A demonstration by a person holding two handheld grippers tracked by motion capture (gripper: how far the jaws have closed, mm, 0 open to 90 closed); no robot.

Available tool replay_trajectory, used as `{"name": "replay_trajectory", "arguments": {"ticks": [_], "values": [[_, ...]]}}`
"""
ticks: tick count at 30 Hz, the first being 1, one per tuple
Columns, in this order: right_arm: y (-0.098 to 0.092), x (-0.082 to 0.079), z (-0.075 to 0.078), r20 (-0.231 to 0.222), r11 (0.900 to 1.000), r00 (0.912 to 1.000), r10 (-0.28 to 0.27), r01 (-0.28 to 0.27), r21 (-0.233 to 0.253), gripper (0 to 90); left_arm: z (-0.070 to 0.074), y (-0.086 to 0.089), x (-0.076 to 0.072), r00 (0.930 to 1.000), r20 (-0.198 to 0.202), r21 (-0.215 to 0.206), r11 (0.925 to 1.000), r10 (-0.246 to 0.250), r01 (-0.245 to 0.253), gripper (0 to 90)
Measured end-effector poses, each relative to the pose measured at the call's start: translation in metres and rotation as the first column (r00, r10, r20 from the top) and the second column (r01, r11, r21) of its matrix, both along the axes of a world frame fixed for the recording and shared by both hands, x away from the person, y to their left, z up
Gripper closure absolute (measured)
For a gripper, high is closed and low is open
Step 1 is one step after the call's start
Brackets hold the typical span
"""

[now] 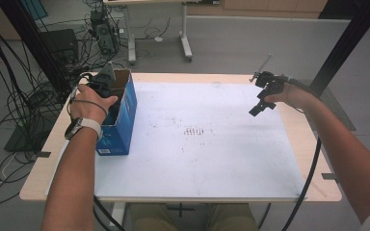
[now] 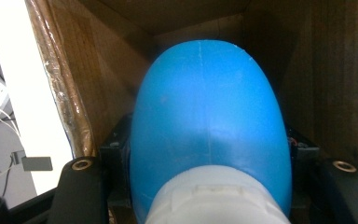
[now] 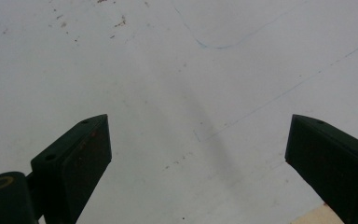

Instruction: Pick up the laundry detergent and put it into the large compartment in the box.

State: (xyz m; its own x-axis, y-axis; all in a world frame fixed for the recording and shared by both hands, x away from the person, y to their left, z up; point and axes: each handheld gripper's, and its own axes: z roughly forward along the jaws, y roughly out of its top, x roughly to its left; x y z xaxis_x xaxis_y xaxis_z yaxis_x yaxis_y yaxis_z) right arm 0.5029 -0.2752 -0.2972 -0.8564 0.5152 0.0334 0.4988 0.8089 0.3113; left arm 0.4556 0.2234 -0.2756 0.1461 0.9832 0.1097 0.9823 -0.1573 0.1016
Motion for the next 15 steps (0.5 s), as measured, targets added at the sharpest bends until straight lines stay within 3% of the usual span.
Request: {"name": "replay_trajectory", "arguments": {"ticks": [15], "values": [[-0.0016, -0.0008, 0.0008, 0.002, 1.000, 1.0000, -0.002, 0.002, 0.003, 6.9, 0.0000, -0.0004, -0.0003, 1.0000, -0.003, 0.001, 1.0000, 0.000, 0.000, 37.4]]}}
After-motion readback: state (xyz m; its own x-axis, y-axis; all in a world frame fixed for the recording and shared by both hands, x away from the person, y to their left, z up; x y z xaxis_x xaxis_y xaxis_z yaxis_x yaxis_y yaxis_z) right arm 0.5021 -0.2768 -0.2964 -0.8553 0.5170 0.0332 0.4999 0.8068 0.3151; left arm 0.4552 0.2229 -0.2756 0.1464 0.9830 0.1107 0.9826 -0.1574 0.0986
